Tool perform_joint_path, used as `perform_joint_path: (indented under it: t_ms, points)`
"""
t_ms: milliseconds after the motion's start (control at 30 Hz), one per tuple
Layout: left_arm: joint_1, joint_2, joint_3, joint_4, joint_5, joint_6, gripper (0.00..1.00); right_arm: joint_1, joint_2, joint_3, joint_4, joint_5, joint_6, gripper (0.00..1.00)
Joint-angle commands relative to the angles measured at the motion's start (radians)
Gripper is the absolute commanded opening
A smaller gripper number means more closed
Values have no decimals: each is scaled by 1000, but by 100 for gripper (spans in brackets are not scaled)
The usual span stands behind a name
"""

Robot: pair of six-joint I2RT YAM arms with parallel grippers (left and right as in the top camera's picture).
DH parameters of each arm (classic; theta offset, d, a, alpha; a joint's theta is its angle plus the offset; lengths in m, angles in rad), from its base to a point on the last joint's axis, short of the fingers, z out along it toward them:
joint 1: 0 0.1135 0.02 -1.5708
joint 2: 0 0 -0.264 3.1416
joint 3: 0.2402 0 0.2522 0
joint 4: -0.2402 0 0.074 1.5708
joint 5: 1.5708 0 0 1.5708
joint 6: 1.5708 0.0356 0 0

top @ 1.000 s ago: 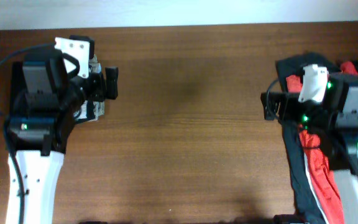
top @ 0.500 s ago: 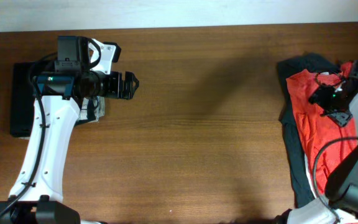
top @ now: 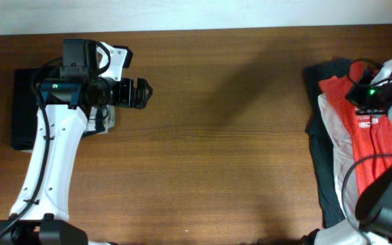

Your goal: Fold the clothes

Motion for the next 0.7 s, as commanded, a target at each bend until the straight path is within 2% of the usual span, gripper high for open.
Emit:
perform_joint_path:
  t_ms: [0,100,133,167,200,233,267,300,367,433,567,667]
  points:
    - [11,-22,114,-69,18,20,99,130,-194,24,-17,-85,-16,4]
    - [49,-51,289,-140,-34,20,99,533,-293,24,-16,-84,33,4]
    - [71,-71,349,-166,-95,21,99,768,-277,24,-6,-82,56,4]
    - [93,-90,389,-180,-146,21,99,929,-257,24,11,-75,56,4]
    - [115,-116,416,-183,-200,21,99,1086,-232,24,14,-24,56,9]
    - [128,-139,426,-183,-237,24,99,1247,-205,24,6,93,56,49]
    - [130,-154,427,-183,-259,24,99,1318,-206,24,0,176,55,62]
    - [130,-160,427,-185,-264,24,99,1352,-228,24,-6,261,55,70]
    - [121,-155,427,-195,-259,24,99,1320,-305,24,-24,321,55,74]
    - [79,-121,426,-209,-149,24,99,1204,-431,24,-39,323,56,82]
    - [-89,109,426,-278,-128,24,99,898,-646,24,-135,321,162,86]
    - [-175,367,426,-209,-128,32,99,708,-708,24,-229,232,187,86]
